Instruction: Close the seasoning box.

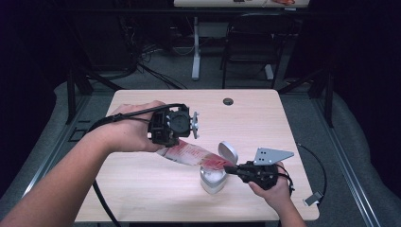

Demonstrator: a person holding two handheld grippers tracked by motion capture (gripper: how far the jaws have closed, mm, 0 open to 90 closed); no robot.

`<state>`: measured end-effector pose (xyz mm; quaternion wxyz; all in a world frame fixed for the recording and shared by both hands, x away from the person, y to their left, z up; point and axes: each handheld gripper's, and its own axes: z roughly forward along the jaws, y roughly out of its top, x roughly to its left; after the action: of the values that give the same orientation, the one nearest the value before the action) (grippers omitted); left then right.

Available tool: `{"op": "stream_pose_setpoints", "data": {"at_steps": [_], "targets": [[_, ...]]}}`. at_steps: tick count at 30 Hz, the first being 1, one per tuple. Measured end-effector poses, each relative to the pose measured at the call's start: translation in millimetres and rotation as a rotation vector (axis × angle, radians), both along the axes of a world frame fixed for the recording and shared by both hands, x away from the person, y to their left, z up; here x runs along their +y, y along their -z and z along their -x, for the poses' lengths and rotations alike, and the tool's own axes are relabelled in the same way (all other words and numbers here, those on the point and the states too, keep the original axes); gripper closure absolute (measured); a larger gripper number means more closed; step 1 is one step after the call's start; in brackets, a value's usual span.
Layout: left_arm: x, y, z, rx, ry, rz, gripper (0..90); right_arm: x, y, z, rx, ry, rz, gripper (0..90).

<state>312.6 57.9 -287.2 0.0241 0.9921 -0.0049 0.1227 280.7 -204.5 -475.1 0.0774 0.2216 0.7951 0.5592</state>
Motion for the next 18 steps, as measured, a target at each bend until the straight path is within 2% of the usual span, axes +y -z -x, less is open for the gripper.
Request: {"op": "stream_pose_setpoints", "data": {"at_steps": [3, 4, 10, 11, 18], "targets": [[-1.1, 0.0, 0.4, -0.012, 0.001, 0.004, 87.2, -0.6, 0.4, -0.1, 0.001, 0.002, 0.001, 90.0], [-1.6, -0.4, -0.1, -0.002, 0.002, -0.001, 87.2, -0.8, 0.6, -0.2, 0.002, 0.002, 0.000, 90.0], [-4.0, -1.2, -0.5, 0.000, 0.004, -0.006, 87.2, -1.7, 1.3, -0.8, 0.006, -0.001, -0.004, 90.0], [-4.4, -0.9, -0.4, -0.011, 0.005, -0.001, 87.2, -2.0, 1.3, -0.8, 0.007, -0.001, -0.002, 90.0], [-6.1, -1.2, -0.8, 0.000, 0.009, 0.000, 87.2, -4.6, 1.0, -0.1, 0.008, 0.001, 0.000, 90.0]]}}
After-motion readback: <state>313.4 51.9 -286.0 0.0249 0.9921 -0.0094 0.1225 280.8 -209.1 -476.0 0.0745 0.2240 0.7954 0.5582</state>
